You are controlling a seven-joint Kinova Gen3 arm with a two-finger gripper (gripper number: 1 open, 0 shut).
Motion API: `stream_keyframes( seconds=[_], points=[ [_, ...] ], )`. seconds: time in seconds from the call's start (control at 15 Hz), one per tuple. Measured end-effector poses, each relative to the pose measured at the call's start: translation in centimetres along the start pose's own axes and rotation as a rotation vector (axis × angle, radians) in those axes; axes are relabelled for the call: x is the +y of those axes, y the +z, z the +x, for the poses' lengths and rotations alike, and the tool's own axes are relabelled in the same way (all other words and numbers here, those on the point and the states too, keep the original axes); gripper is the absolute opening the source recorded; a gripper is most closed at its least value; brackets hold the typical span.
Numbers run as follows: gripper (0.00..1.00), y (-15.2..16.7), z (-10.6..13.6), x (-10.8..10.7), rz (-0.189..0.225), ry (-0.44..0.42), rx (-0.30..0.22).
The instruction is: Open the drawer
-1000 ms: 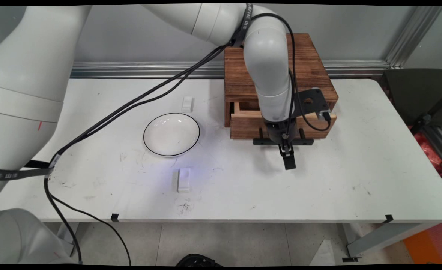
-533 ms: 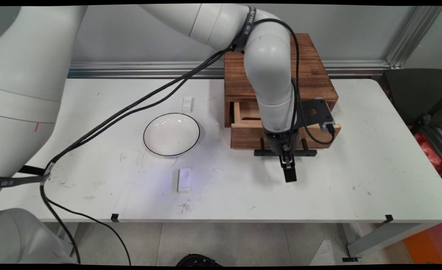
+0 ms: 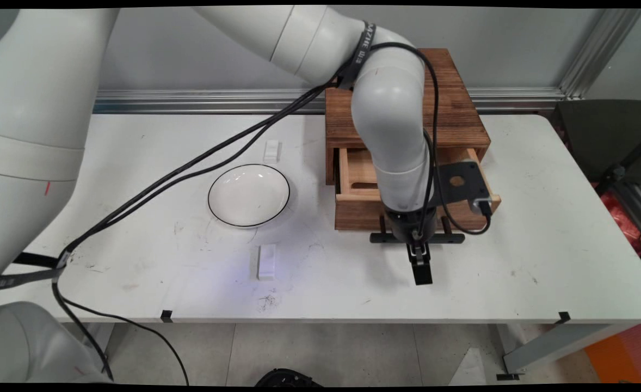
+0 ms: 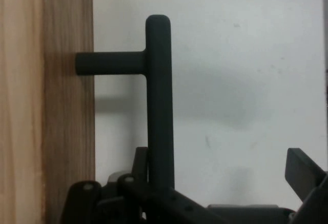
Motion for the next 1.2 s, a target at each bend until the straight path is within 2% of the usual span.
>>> stream_keyframes(
  seconds=[0.67, 1.2],
  points=[
    [1.00, 0.4, -1.0, 3.7, -0.001, 0.033, 0.011],
    [1.00, 0.7, -1.2, 6.5, -0.007, 0.025, 0.022]
  ],
)
